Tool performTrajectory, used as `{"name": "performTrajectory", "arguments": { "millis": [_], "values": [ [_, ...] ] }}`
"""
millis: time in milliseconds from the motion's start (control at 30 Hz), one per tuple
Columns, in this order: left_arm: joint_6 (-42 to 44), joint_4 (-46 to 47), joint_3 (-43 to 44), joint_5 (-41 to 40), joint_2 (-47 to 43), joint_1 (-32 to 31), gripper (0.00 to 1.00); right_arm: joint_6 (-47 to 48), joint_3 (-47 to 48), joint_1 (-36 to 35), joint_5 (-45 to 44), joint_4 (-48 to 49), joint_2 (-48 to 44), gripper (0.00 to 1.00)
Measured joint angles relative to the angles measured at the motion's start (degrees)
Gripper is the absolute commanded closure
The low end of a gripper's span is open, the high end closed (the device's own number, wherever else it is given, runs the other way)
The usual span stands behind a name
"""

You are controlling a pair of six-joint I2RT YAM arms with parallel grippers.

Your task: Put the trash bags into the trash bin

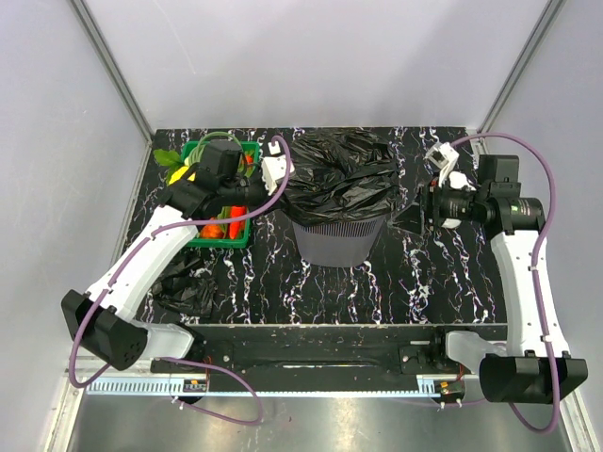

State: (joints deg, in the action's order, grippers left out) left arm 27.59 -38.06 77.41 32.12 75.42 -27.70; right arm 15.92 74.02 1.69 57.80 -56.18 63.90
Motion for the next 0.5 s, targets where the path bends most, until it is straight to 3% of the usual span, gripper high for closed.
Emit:
{"name": "performTrajectory", "arguments": {
  "millis": [333,500],
  "values": [
    [0.02,0.00,-0.04,0.00,0.00,-0.07,0.84,-4.02,3.56,-0.07,-2.89,4.98,2.40,0.34],
    [0.04,0.02,-0.20,-0.02,-0.13,-0.07,0.84,-5.53,3.74,-0.07,-2.89,7.06,4.42,0.44]
  ]
}}
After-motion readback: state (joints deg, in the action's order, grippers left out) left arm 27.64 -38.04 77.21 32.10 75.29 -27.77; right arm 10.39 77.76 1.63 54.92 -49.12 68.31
